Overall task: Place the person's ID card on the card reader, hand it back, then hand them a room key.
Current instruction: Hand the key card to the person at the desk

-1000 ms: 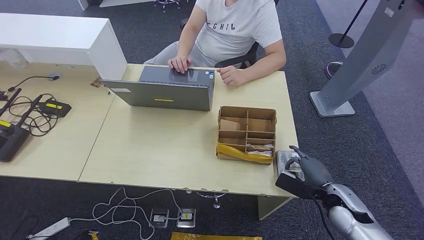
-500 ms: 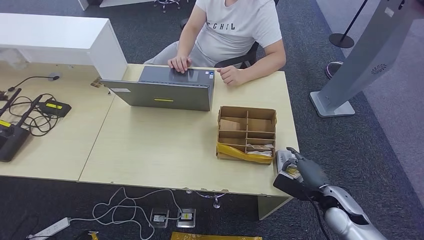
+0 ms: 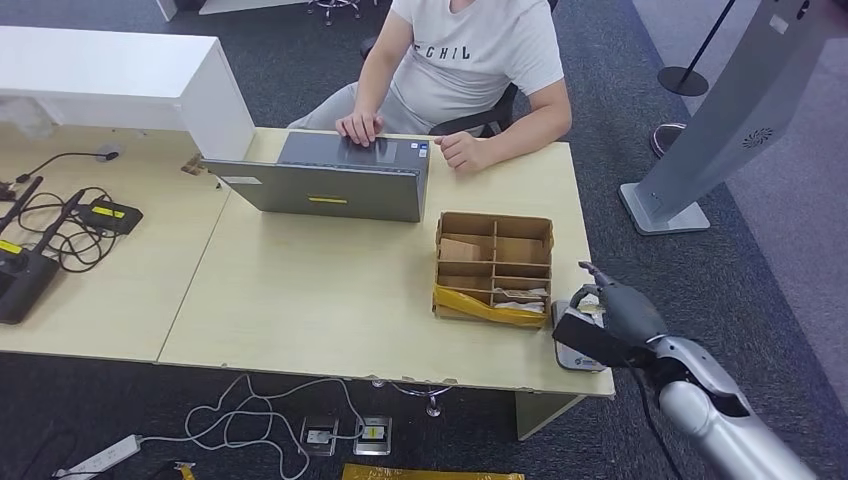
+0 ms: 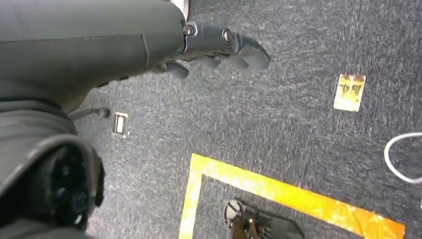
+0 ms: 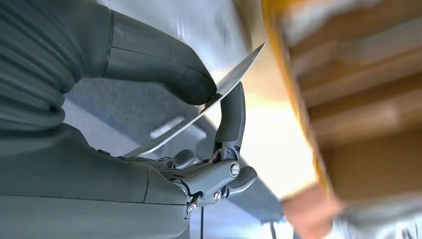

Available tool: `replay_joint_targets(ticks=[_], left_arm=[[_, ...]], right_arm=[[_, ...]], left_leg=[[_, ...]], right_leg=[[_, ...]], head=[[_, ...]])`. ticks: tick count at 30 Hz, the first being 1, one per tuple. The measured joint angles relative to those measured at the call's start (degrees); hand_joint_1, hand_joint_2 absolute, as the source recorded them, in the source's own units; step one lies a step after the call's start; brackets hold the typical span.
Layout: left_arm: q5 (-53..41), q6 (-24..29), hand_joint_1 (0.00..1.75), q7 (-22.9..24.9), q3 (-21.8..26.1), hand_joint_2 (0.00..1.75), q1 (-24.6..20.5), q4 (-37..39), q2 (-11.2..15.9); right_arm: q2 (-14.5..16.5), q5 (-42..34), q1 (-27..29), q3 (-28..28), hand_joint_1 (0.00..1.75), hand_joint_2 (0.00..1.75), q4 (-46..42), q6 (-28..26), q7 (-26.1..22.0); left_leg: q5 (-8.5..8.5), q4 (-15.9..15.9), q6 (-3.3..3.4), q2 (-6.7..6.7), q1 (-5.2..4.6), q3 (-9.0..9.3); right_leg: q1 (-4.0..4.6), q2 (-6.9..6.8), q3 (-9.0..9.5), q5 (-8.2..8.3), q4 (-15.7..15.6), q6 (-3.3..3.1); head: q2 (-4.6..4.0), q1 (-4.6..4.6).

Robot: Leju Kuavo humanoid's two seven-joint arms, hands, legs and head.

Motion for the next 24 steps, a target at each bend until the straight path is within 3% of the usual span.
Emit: replay_joint_targets(ticks=[14,24], left_arm=[[0.2,0.4,0.00,0.1,-0.1,0.00,0.0,0.0,-0.9],[0.9,0.5,0.00,-0.3,-0.3,0.00,0.0,0.0,-1.5]], right_arm=[[-7.7,3.6,-8.7,-9.0,1.75,1.75,-5.1,1.8,-0.9],[-10.6,8.7,-11.3,-14.5,1.75,1.75,-6.9,2.9,-1.8]], left_leg=[[-0.01,0.0,0.01,-0.02,-0.04,-0.03],[-0.01,0.0,0.01,-0.04,-0.03,-0.05]], right_leg=[[-0.04,-0.03,-0.02,0.00,0.0,0.00],[-0.04,-0.05,-0.02,0.00,0.0,0.00]], head=[[0.00,0.01],[0.00,0.00]])
